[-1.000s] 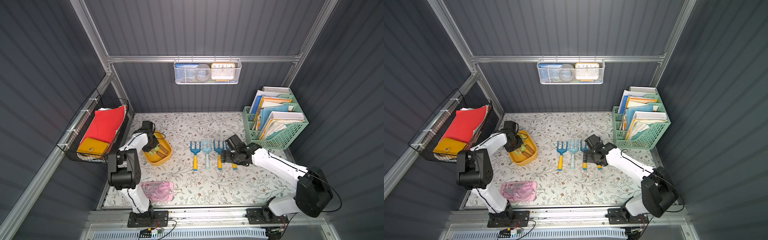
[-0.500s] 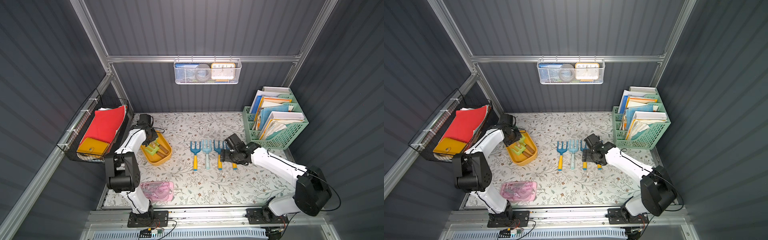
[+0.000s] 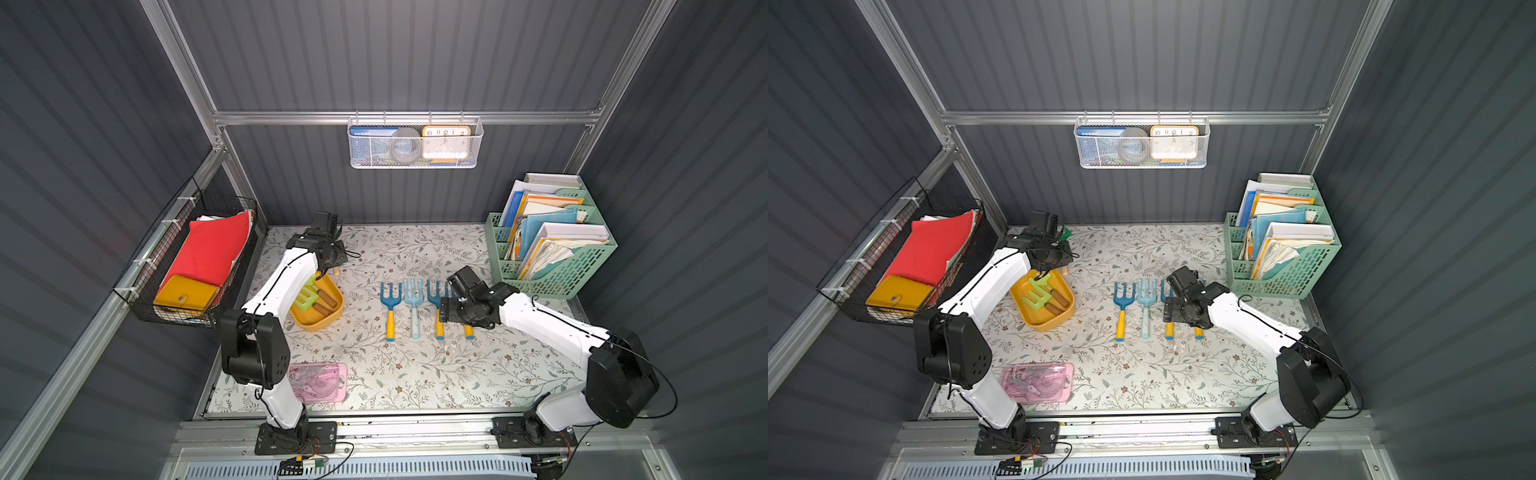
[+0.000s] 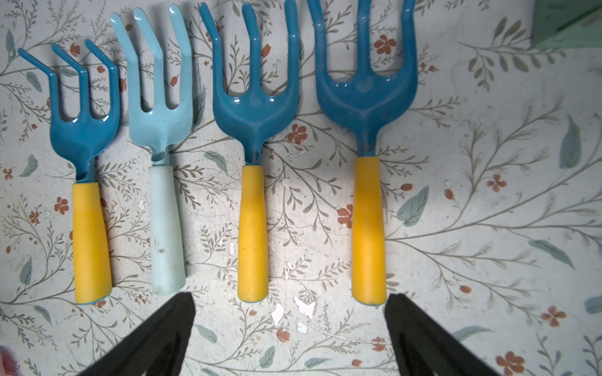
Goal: Take the hand rake out of the storage box
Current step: Place the rake at the center of the board.
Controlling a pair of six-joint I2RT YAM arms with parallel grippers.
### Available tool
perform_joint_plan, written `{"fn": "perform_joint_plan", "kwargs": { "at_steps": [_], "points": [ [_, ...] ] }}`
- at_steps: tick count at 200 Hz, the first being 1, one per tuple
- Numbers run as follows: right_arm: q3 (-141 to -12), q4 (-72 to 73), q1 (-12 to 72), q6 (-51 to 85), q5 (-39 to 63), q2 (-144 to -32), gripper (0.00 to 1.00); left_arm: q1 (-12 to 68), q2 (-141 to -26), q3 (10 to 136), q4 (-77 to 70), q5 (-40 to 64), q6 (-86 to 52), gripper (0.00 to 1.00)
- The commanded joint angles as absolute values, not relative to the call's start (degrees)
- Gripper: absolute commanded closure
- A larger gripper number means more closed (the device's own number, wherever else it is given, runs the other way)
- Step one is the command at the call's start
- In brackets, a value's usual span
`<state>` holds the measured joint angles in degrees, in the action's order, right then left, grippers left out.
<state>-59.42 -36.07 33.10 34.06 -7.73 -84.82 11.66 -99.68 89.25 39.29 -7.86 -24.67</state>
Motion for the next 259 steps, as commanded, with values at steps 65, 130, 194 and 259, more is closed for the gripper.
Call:
{"fn": "perform_joint_plan", "kwargs": {
  "at_steps": [65,130,194,259],
  "points": [
    [-61.17,-37.59,32.39,34.89,-8.00,-85.17,0.04,23.09,-100.41,88.42,41.77,-10.86,-23.72,0.87],
    [-60.73,-37.36,31.92,34.90,-7.68,-84.99,0.04,27.71,-100.46,82.96,40.39,-10.92,-25.05,0.87],
    [-60.12,-37.27,31.82,34.89,-7.59,-84.73,0.04,29.00,-99.25,75.90,38.26,-10.53,-27.50,0.87],
    [-60.03,-37.05,31.80,34.91,-7.41,-84.73,0.04,29.07,-97.56,68.57,35.26,-9.71,-29.89,0.87]
  ]
}}
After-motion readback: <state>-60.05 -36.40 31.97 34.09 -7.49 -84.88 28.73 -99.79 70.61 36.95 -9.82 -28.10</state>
